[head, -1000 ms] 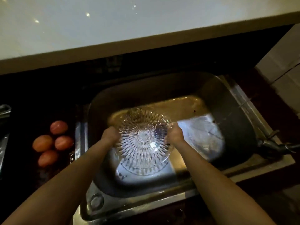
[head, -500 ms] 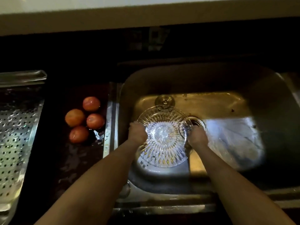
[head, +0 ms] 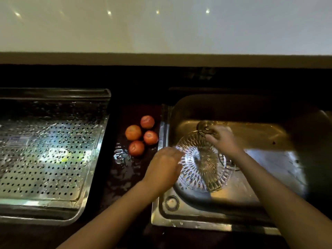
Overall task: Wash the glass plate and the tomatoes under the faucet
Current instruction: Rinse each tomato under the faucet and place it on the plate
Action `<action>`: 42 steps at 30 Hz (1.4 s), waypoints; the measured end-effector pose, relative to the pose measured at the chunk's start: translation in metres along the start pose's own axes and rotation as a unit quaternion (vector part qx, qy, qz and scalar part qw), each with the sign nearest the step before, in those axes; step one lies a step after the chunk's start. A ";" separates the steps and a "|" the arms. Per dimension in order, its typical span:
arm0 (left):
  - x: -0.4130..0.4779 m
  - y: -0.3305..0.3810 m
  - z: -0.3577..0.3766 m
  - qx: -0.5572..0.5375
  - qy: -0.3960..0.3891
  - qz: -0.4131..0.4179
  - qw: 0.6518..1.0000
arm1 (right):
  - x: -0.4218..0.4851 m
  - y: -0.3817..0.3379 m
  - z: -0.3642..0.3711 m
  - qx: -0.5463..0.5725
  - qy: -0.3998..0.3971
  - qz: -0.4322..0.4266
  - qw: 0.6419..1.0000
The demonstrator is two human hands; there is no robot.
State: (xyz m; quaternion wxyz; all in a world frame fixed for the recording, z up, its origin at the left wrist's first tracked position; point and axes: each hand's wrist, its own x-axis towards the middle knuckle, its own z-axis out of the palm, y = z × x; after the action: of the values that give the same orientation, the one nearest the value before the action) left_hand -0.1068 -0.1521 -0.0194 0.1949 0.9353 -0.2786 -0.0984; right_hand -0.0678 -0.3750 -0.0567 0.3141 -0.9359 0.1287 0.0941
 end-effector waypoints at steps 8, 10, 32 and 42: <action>-0.060 -0.035 0.009 0.160 -0.083 0.017 0.984 | -0.018 -0.102 0.029 -0.024 -0.087 -0.221 0.971; -0.066 -0.035 0.008 0.160 -0.052 0.019 0.985 | -0.019 -0.110 0.041 -0.028 -0.088 -0.231 0.969; 0.032 0.040 -0.036 -0.432 0.101 -0.145 0.884 | -0.074 -0.056 -0.058 0.095 0.092 -0.166 0.977; 0.141 0.229 0.008 -0.607 -0.100 -0.020 0.788 | -0.121 0.082 -0.182 0.188 0.224 -0.040 0.955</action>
State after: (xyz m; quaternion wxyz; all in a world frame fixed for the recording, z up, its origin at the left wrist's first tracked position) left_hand -0.1031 -0.4097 0.0591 0.6915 0.6143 -0.1609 -0.3444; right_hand -0.1898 -0.5274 0.0705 0.4514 -0.8612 0.1736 -0.1562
